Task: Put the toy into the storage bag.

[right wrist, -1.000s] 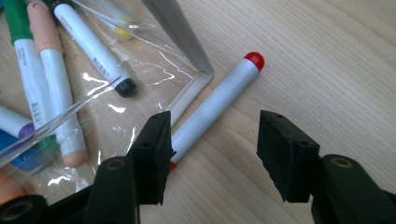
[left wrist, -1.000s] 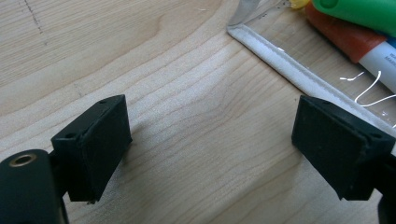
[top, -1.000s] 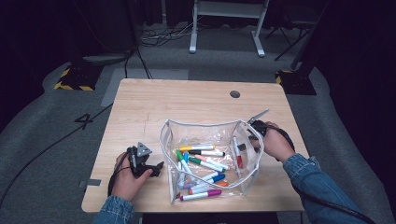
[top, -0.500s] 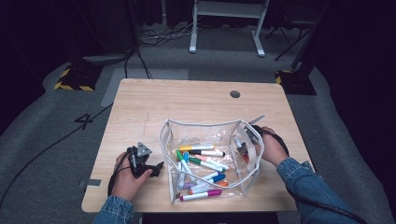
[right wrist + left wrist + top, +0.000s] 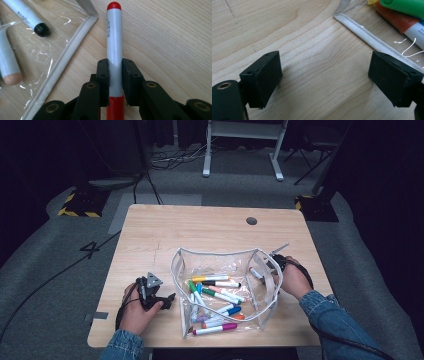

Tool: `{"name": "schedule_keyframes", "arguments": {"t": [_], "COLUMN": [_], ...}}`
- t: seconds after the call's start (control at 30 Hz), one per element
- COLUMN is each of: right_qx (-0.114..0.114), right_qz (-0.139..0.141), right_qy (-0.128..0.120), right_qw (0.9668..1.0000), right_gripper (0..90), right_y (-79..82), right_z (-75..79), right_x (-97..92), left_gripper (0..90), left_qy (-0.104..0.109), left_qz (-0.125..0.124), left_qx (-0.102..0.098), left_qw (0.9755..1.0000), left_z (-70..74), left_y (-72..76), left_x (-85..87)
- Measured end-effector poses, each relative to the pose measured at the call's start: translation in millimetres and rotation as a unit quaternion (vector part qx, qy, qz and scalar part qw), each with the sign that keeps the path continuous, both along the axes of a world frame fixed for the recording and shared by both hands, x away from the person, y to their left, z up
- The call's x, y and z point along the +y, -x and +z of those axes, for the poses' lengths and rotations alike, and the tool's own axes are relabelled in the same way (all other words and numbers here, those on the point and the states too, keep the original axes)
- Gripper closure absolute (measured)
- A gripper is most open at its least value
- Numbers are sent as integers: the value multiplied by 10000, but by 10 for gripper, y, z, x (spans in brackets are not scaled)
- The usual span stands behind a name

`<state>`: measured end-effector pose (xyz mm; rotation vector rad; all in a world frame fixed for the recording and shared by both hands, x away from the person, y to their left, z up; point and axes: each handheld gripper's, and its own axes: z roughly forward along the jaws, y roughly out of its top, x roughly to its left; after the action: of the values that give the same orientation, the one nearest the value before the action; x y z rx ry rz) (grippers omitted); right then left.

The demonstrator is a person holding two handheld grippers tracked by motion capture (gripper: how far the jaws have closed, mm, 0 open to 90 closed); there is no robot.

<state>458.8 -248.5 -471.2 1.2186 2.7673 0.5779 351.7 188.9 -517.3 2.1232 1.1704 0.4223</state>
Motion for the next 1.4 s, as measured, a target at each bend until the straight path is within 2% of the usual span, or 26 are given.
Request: {"name": "schedule_keyframes", "arguments": {"t": [0.27,0.67,0.9,1.1,1.27,1.4], "right_qx": [-67,-498,-816,-967,-1122,-1180], "right_qz": [-81,183,381,583,813,1052], "right_qy": [-209,-346,-384,-468,-448,-470], "right_qw": [9997,9980,9952,9925,9893,9863], "right_gripper": [772,772,771,772,771,772], "right_y": [16,96,187,288,390,493], "right_z": [254,934,1341,1654,1866,1967], "right_x": [-126,-208,-150,-53,63,188], "left_gripper": [121,121,120,120,120,120], "left_qy": [-4,3,1,-21,-19,-19], "left_qz": [13,1,2,16,13,15], "left_qx": [-5,0,1,-38,-35,-30], "left_qw": [10000,10000,10000,10000,10000,10000], "left_z": [1,0,0,-3,-3,-2], "left_y": [2,0,0,-10,-9,-9], "left_x": [0,-1,0,-9,-9,-9]}}
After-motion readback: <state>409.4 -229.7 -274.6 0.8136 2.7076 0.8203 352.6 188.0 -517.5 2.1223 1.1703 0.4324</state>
